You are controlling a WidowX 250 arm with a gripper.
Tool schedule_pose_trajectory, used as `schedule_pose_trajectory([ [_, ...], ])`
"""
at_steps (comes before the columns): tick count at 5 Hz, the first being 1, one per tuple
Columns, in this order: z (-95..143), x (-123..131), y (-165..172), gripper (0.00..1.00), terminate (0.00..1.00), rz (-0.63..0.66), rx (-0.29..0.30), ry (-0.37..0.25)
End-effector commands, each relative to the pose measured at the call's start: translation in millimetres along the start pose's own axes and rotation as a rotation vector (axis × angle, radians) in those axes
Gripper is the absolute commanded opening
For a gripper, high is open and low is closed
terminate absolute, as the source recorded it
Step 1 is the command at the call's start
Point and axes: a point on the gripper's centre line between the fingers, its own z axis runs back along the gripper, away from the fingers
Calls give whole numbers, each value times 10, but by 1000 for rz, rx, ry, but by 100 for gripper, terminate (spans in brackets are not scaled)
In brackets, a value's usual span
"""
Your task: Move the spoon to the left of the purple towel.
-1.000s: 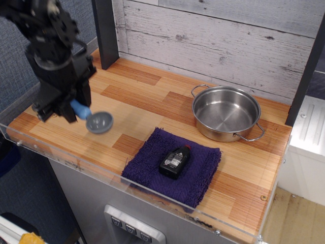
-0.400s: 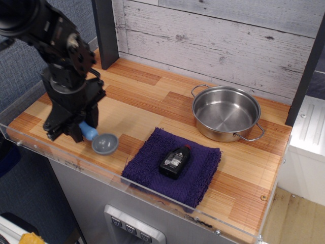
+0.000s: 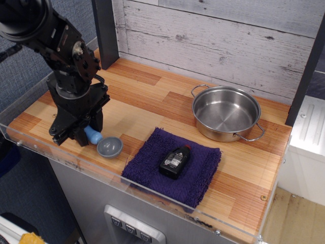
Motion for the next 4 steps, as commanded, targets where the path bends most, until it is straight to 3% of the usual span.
schedule_pose_trajectory([
  [1,99,47,30,100,0,17,-14,29],
  [3,181,76,23,100,0,27,-30,38],
  [4,433,192,-64,100,0,36,-127,33],
])
